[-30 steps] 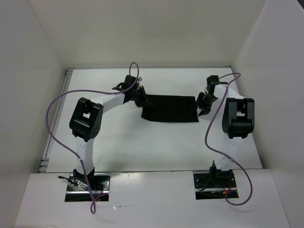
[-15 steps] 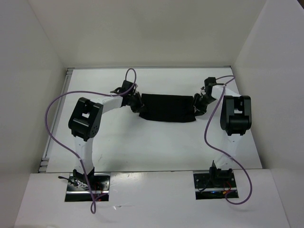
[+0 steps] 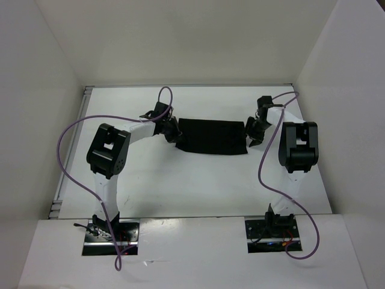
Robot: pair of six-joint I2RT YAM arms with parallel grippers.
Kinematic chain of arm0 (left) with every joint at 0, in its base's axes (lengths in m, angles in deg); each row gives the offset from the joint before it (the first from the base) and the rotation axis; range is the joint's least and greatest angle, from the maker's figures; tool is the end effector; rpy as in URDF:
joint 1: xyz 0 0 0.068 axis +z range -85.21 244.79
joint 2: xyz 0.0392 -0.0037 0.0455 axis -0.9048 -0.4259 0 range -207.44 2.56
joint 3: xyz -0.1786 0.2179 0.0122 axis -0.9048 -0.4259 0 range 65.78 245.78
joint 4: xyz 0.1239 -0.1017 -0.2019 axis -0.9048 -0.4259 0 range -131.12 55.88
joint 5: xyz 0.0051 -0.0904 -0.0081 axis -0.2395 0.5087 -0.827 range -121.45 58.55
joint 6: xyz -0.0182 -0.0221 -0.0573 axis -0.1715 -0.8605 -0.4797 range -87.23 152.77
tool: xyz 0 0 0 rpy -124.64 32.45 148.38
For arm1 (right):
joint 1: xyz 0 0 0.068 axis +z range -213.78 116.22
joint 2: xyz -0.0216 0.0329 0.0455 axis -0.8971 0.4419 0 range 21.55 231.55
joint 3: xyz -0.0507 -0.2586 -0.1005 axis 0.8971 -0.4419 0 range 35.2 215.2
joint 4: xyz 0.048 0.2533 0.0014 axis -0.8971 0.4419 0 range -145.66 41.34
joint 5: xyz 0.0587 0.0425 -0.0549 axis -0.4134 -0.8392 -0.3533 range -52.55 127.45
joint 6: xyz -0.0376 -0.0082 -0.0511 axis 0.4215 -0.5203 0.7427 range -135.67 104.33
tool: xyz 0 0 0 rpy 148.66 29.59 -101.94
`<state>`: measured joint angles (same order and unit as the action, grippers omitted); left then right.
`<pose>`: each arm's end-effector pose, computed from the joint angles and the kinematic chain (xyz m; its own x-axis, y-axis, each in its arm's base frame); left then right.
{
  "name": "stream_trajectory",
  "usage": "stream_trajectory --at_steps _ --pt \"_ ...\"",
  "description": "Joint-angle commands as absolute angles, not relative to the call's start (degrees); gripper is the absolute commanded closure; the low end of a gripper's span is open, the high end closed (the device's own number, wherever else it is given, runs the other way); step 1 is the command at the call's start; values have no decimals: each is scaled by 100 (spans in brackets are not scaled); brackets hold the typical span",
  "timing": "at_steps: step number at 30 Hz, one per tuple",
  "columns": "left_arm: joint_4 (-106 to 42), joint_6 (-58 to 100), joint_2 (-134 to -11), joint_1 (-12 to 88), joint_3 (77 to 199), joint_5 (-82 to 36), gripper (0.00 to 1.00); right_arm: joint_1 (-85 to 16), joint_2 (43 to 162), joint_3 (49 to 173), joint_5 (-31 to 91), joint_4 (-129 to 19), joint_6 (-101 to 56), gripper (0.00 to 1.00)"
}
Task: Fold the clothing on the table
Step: Fold the skirt
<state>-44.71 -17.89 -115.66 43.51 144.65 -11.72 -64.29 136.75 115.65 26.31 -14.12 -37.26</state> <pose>0.4147 -0.1795 0.1557 -0.8729 -0.4413 -0.2083 -0.2065 0.7208 -0.6616 0.3979 0.0061 0.1538 -0.9170 0.3692 -0.1513 0.3230 0.9095 0.2618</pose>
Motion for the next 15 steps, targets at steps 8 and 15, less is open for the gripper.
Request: stream_trajectory --at_steps 8,15 --pt "-4669 -1522 -11197 4370 14637 -1361 100 -6439 14231 11826 1490 -1873 -3563 51" --pt "-4722 -1522 -11030 4370 14821 -1361 100 -6492 14276 11686 852 -2050 -3501 100"
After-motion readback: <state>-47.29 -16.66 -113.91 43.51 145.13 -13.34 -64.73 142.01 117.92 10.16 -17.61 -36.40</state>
